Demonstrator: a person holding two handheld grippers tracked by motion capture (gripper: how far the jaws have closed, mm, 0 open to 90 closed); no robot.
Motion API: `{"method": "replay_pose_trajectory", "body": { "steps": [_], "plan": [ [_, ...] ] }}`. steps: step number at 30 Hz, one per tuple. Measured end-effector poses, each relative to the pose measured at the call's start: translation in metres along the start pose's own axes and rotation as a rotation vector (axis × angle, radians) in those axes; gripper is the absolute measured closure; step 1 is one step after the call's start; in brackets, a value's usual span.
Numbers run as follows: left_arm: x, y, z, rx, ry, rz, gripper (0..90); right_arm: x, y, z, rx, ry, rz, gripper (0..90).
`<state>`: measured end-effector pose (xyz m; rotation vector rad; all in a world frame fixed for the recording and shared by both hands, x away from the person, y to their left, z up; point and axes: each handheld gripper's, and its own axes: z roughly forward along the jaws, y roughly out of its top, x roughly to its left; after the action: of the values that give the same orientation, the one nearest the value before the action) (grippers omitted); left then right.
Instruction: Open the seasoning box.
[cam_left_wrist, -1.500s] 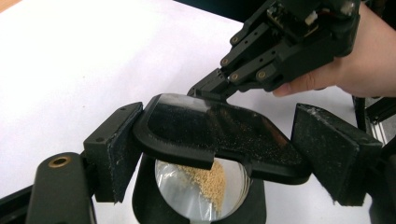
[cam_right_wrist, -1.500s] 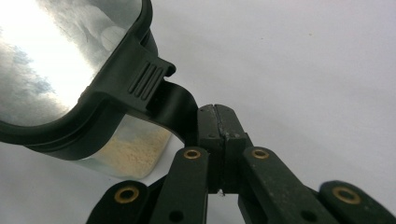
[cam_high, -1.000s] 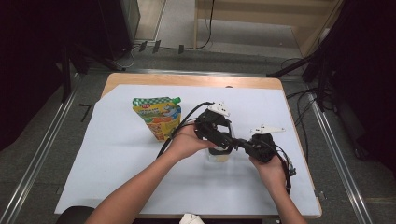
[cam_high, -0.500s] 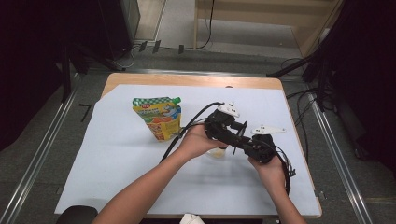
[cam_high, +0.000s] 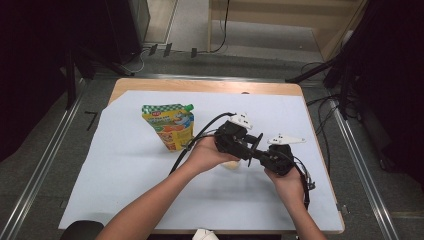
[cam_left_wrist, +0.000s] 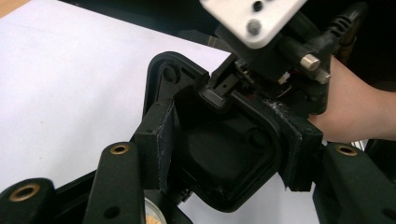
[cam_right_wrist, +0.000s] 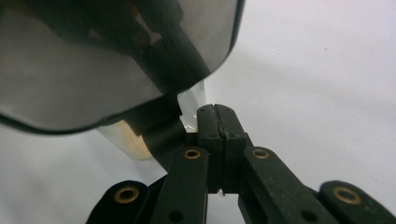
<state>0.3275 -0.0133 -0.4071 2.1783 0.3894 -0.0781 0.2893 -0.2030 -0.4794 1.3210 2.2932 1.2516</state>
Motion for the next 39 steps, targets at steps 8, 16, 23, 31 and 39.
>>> {"method": "replay_pose_trajectory", "body": {
  "steps": [8, 16, 23, 31, 39],
  "plan": [
    [-0.001, -0.004, -0.011, 0.027, -0.018, -0.015, 42.3, 0.009, -0.007, -0.015, 0.000, 0.009, -0.009, 90.0],
    [0.001, -0.016, -0.040, 0.033, -0.012, -0.041, 38.8, 0.025, -0.018, -0.023, 0.024, 0.058, -0.015, 90.0],
    [0.006, -0.042, -0.068, -0.001, 0.017, -0.090, 38.9, 0.028, -0.019, -0.009, 0.060, 0.069, -0.029, 90.0],
    [0.011, -0.070, -0.090, 0.008, 0.093, -0.120, 40.8, 0.021, -0.014, -0.003, 0.072, 0.072, -0.032, 90.0],
    [0.019, -0.090, -0.111, -0.010, 0.146, -0.163, 43.0, 0.004, -0.010, -0.002, 0.065, 0.062, -0.018, 90.0]
  ]
}}
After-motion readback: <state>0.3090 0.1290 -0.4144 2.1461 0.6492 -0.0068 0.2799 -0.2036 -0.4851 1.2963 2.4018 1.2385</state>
